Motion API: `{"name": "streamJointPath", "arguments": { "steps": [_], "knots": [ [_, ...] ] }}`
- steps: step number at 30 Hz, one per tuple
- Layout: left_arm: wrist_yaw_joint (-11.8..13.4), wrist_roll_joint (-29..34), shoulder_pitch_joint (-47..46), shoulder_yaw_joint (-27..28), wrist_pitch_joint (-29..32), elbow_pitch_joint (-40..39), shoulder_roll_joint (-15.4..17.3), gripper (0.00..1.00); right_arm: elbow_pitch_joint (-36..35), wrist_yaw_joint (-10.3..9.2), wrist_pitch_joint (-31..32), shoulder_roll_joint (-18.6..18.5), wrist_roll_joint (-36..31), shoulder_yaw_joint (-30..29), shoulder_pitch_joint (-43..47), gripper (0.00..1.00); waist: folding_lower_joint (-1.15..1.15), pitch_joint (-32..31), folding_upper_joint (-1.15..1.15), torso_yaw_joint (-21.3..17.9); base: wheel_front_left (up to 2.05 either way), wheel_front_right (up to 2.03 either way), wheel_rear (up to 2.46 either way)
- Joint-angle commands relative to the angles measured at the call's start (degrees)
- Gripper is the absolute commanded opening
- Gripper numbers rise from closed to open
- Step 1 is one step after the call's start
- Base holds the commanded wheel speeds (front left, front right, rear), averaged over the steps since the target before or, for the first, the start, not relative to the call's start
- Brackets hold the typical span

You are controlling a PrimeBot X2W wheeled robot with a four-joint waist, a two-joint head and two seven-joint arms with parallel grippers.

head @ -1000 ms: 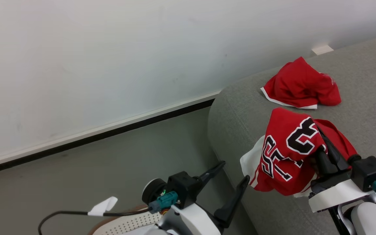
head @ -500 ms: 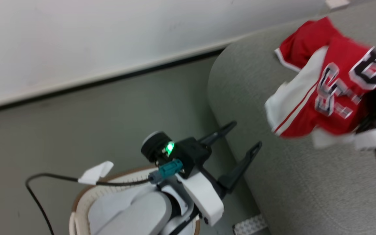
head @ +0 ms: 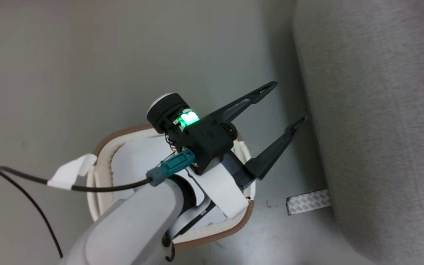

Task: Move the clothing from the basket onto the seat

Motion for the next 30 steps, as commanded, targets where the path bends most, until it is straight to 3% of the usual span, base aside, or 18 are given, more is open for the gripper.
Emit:
{"name": "streamJointPath", "arguments": {
  "steps": [1, 5, 6, 7, 8, 13, 20, 30],
  "knots": [
    [-0.11, 0.43, -0.44, 0.32, -0.69, -0.26, 0.54, 1.00, 3.57, -0.15, 0.33, -0.28, -2.42, -3.67, -0.19, 0.00, -0.03, 4.35, 0.00, 4.28, 0.00, 0.00, 0.00],
    [0.35, -0.13, 0.53, 0.63, -1.31, 0.26, 1.10, 1.00, 10.34, -0.15, -0.84, 1.84, -6.82, -11.06, 1.71, 0.00, -0.03, 4.54, 0.00, 4.90, 0.00, 0.00, 0.00],
    [0.42, -0.28, 0.85, 0.70, -1.33, 0.48, 1.35, 1.00, 11.97, -0.15, -1.31, 2.58, -7.91, -11.94, 2.42, 0.16, -0.03, 4.40, 0.00, 4.89, 0.00, 0.00, 0.00],
    [0.63, -0.34, 1.08, 0.88, -1.48, 0.80, 1.65, 1.00, 13.33, -0.15, -1.90, 3.12, -8.63, -12.71, 2.89, 0.47, -0.03, 4.20, 0.00, 4.79, 0.00, 0.00, 0.00],
    [0.70, -0.33, 1.32, 1.08, -1.73, 1.06, 2.03, 1.00, 14.50, -0.15, -2.59, 3.24, -9.34, -13.76, 3.47, 1.00, -0.03, 3.91, 0.00, 4.63, 0.00, 0.00, 0.00],
    [1.81, -0.84, 2.75, 2.52, -2.45, 1.93, 3.59, 1.00, 18.13, -0.15, -6.65, 5.37, -10.86, -15.29, 4.41, 1.00, -0.03, 1.66, 0.00, 3.44, 0.00, 0.00, 0.00],
    [3.69, -2.10, 6.03, 4.81, -4.56, 4.06, 5.36, 1.00, 19.28, -0.15, -9.38, 6.73, -11.04, -13.02, 9.04, 1.00, -0.03, -4.51, 0.00, 1.63, 0.00, 0.00, 0.00],
    [8.31, -5.84, 16.29, 8.95, -10.45, 8.31, 6.60, 1.00, 13.58, -0.15, -10.13, 8.69, -7.64, -2.33, 24.65, 1.00, -0.03, -19.29, 0.00, 1.13, 0.00, 0.00, 0.00]
  ]
}}
